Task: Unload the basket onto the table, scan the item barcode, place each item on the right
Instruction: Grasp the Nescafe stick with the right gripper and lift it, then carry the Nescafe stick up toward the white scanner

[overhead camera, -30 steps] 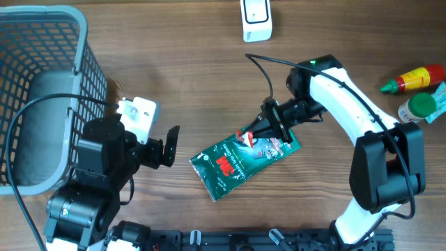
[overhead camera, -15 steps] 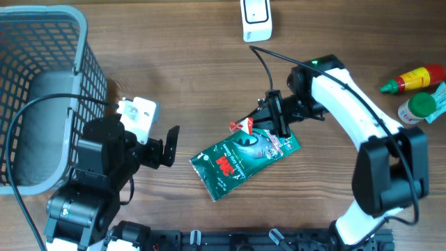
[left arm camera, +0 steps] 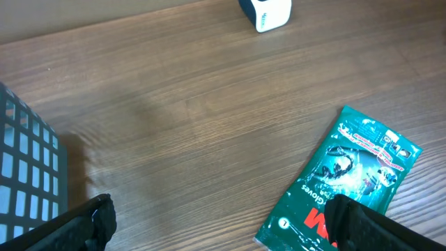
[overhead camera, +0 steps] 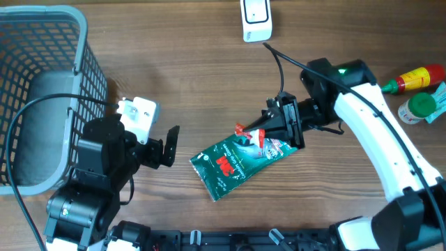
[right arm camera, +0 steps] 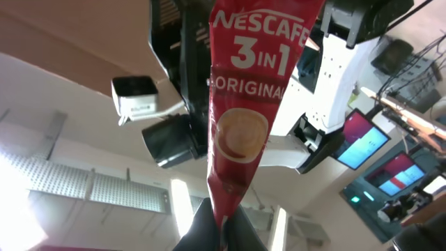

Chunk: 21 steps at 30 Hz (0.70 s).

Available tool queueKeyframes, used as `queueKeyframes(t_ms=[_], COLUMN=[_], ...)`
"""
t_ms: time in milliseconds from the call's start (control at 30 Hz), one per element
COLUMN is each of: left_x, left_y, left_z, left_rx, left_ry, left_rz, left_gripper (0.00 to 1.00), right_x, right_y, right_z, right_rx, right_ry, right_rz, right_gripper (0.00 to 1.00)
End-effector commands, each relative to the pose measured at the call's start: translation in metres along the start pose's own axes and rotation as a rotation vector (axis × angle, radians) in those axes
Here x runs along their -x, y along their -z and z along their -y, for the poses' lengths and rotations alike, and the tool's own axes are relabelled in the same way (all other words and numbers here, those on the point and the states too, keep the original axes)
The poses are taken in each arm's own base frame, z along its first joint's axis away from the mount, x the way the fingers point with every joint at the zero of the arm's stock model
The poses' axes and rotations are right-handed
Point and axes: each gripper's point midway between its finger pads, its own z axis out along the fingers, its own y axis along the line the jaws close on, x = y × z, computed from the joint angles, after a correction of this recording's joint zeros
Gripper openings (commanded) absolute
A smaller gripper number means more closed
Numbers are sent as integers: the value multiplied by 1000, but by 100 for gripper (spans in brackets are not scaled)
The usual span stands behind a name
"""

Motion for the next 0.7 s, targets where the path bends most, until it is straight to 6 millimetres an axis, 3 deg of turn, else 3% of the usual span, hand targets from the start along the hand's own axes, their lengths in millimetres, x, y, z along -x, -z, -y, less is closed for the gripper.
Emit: queueKeyframes(t_ms=[0, 67, 167, 300, 467, 533, 600, 667], left_x=[1, 1, 1, 1, 1, 1, 1, 1], left_y=[0, 0, 0, 0, 0, 0, 0, 0], left_z=[0, 0, 0, 0, 0, 0, 0, 0], left_rx=[-5, -5, -5, -5, -5, -5, -5, -5], left_ry=[9, 9, 9, 9, 9, 9, 9, 9], left_rz=[4, 4, 4, 4, 4, 4, 4, 4], left_gripper=[100, 100, 100, 100, 100, 100, 100, 100], right_x=[-23, -19, -6, 21, 23, 44, 67, 79], right_y=[5, 10, 17, 29, 30, 39, 51, 57], right_z=[-7, -4, 6, 31, 31, 37, 38, 21], right_rx=[36, 15, -71, -276, -310, -460, -585, -610], right_ry=[81, 218, 587, 693, 923, 1175, 1198, 1249], right_rz=[-4, 39, 105, 204, 180, 198, 273, 371], right_gripper=[4, 4, 4, 4, 4, 5, 4, 5])
